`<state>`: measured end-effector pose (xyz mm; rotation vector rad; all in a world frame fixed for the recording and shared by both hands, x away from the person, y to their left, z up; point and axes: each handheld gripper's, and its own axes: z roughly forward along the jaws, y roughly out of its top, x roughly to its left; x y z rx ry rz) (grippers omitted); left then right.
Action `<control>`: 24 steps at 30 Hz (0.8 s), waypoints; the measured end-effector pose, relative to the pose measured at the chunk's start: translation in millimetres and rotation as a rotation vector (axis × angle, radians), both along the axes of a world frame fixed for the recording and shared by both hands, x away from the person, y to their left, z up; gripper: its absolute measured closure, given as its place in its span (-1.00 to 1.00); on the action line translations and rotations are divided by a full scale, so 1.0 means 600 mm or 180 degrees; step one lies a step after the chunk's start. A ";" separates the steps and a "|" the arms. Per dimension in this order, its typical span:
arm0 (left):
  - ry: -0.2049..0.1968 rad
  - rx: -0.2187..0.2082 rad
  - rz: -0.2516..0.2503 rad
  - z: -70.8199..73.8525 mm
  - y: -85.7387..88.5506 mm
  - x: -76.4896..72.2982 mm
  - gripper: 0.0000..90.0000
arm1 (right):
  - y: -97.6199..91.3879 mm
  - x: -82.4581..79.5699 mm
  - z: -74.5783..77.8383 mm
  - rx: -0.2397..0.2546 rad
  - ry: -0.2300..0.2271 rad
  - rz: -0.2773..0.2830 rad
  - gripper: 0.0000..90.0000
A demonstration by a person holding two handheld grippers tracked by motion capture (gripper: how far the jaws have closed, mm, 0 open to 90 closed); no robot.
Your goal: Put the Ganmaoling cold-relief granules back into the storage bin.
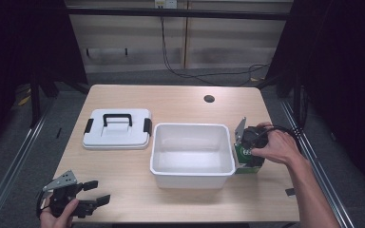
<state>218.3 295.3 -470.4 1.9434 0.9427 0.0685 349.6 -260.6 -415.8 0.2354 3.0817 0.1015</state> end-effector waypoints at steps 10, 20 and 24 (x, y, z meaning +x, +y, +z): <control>-0.0001 -0.0006 0.0001 0.000 0.000 0.000 -0.59 | 0.002 0.003 -0.006 -0.0075 -0.0001 -0.0005 -0.72; -0.0003 -0.0006 -0.0004 0.000 0.000 0.000 -0.59 | 0.003 0.010 -0.011 -0.0128 0.0075 -0.0173 -0.69; -0.0001 -0.0002 -0.0002 0.000 0.001 0.000 -0.59 | 0.002 0.011 -0.010 -0.0088 0.0098 -0.0220 -0.67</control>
